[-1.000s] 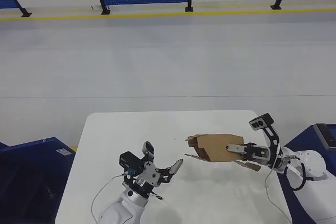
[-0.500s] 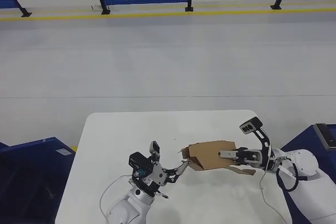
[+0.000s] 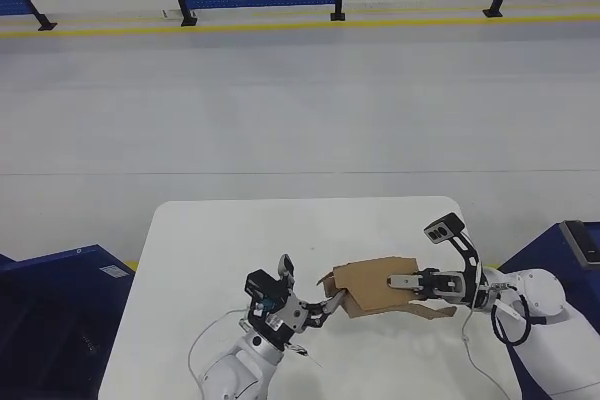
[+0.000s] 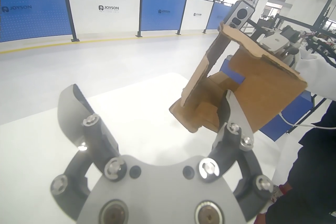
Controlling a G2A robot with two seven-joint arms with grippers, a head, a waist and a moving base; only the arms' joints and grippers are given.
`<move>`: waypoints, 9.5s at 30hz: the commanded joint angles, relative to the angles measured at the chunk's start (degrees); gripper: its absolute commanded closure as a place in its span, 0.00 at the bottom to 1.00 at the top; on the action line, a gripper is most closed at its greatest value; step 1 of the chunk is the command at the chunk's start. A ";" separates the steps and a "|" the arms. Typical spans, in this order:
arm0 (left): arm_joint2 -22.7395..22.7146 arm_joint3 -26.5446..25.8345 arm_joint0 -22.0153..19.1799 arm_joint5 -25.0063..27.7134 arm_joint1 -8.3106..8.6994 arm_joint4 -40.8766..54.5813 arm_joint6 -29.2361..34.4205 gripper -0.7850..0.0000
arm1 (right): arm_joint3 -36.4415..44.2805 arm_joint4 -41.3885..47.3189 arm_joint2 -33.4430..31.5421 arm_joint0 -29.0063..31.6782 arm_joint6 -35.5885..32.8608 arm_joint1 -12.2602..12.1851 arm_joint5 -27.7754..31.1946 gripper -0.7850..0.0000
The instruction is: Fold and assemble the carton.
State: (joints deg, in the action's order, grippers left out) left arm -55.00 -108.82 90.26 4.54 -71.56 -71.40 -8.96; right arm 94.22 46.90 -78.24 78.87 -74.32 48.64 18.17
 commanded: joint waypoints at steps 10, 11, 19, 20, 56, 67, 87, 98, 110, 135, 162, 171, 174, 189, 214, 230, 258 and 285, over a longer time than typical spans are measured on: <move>1.58 0.29 -0.41 1.15 -0.37 -1.03 0.02 0.00 | 1.08 -1.14 0.47 0.64 -0.56 0.39 -1.14 1.00; 1.65 0.34 -0.49 1.13 -0.40 -1.26 -0.11 0.00 | 1.01 -1.15 0.51 0.58 -0.62 0.43 -1.25 1.00; -0.03 -0.67 0.57 1.34 -0.26 -0.97 -2.73 0.00 | -2.10 3.50 1.17 -1.02 -4.26 0.73 -6.79 1.00; -0.62 -1.09 1.09 1.41 -0.17 -0.74 -3.30 0.00 | -2.10 3.50 1.17 -1.02 -4.26 0.73 -6.79 1.00; -19.28 -6.97 13.33 32.60 4.44 56.04 2.99 0.00 | -21.83 44.74 21.18 -17.42 -9.90 6.87 -38.25 1.00; -21.78 -9.23 13.22 16.32 6.00 69.63 26.10 0.00 | -18.58 42.14 20.18 -14.97 -6.31 7.66 -32.10 1.00; -12.29 -4.86 6.39 15.25 4.69 63.73 23.92 0.00 | -16.60 30.22 19.30 -13.99 -7.77 8.70 -30.23 1.00; -10.56 -4.55 5.96 15.03 4.45 62.33 23.61 0.00 | -18.18 27.94 19.34 -13.99 -8.54 9.55 -29.48 1.00; -10.18 -4.67 4.52 10.71 4.49 59.23 25.87 0.00 | -18.03 23.64 19.36 -13.93 -7.45 10.29 -27.67 1.00; -18.03 -9.83 9.76 13.15 4.87 70.42 20.04 0.00 | -15.93 16.42 12.24 -10.77 -0.60 9.80 -17.85 1.00; -6.24 -9.97 7.67 -4.28 2.41 36.69 6.75 0.00 | -4.69 -1.90 5.06 -1.57 6.03 8.66 -2.69 1.00; -4.61 -7.77 4.99 -6.65 1.61 35.51 5.32 0.00 | -4.52 -3.14 5.77 -1.76 6.49 8.97 -2.64 1.00; -4.60 -6.73 4.41 -7.38 1.43 35.54 5.62 0.00 | -4.49 -3.24 5.81 -1.85 6.36 9.04 -2.63 1.00; -3.56 -4.76 3.90 -4.77 0.91 35.98 7.02 0.00 | -4.40 -3.29 6.62 -2.43 5.93 9.50 -3.21 1.00; -9.02 -6.61 8.13 0.66 1.47 40.17 9.47 0.00 | -13.75 14.95 8.63 -7.29 -6.67 11.26 -13.04 1.00; -14.10 -5.22 7.28 2.31 1.42 44.54 6.45 0.00 | -20.20 27.24 11.41 -9.95 -13.68 12.70 -28.18 1.00; -11.54 -3.71 4.39 14.15 1.22 33.50 6.30 0.00 | -25.28 33.83 26.82 -16.28 -9.88 8.99 -38.25 1.00; -15.52 -5.34 4.57 8.59 1.33 41.46 9.95 0.00 | -25.24 33.94 29.32 -17.66 -10.48 7.51 -37.65 1.00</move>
State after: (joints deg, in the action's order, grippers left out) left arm -70.78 -115.13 95.28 13.99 -70.19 -28.79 0.77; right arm 68.91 80.84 -49.02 61.24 -84.80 56.20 -19.48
